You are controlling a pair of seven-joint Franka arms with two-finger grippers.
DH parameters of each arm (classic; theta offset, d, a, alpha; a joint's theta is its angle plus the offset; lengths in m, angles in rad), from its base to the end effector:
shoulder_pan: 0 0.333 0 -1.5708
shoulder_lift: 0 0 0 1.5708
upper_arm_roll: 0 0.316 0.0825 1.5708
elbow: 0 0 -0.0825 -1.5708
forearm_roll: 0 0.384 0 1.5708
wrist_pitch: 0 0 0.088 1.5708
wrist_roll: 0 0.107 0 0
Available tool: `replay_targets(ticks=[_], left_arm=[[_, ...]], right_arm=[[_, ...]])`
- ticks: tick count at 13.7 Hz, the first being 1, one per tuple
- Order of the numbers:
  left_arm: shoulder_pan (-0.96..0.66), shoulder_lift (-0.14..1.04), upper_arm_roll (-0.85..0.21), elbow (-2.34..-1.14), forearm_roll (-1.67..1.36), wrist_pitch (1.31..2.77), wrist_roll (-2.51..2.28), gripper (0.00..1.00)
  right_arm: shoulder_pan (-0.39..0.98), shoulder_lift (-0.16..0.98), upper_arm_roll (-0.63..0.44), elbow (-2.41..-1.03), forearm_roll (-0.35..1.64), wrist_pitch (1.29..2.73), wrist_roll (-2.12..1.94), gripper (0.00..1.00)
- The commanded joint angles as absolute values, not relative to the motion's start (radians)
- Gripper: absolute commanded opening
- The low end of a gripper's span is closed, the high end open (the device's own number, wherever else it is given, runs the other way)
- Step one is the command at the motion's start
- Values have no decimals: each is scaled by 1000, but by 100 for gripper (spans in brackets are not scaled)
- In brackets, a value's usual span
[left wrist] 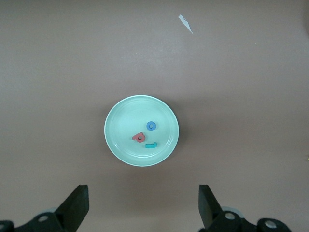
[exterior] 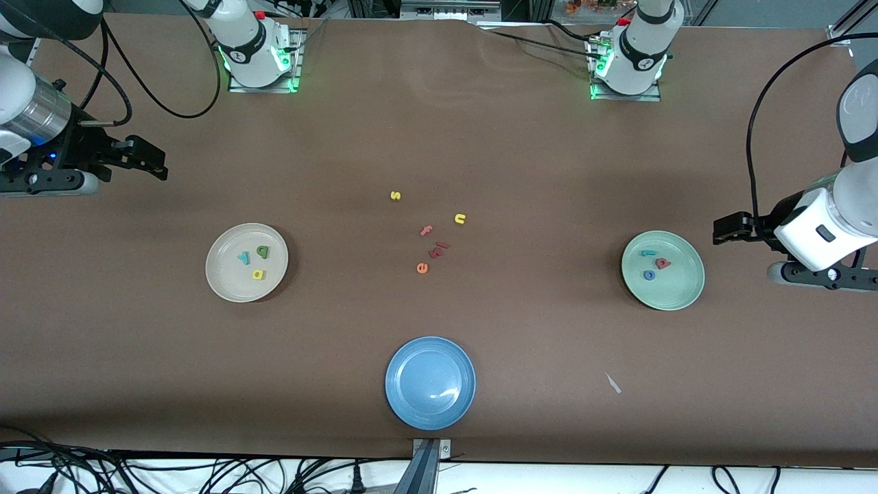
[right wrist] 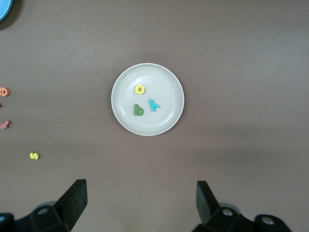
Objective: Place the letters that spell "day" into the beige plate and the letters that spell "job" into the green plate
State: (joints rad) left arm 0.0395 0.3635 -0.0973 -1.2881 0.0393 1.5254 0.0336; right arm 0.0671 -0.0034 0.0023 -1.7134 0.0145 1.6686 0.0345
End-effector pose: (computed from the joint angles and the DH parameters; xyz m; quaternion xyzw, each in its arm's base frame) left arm 0.6521 -0.0223 0.5339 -0.9971 0.0439 0.0622 0.0030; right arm 0.5552 0.0400 0.5672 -0.9996 -0.0166 0.0210 0.0061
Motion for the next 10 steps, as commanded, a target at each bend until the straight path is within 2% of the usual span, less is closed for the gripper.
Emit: replay_targets(ticks=[1, 10], left_arm=[[28, 330, -63, -1328, 8, 1532, 77, 100], [31, 330, -67, -1319, 20, 1529, 74, 100]], right_arm=[[75, 9, -6, -1684, 20, 1646, 21, 100], [74, 9, -6, -1684, 20, 1646, 21, 100]])
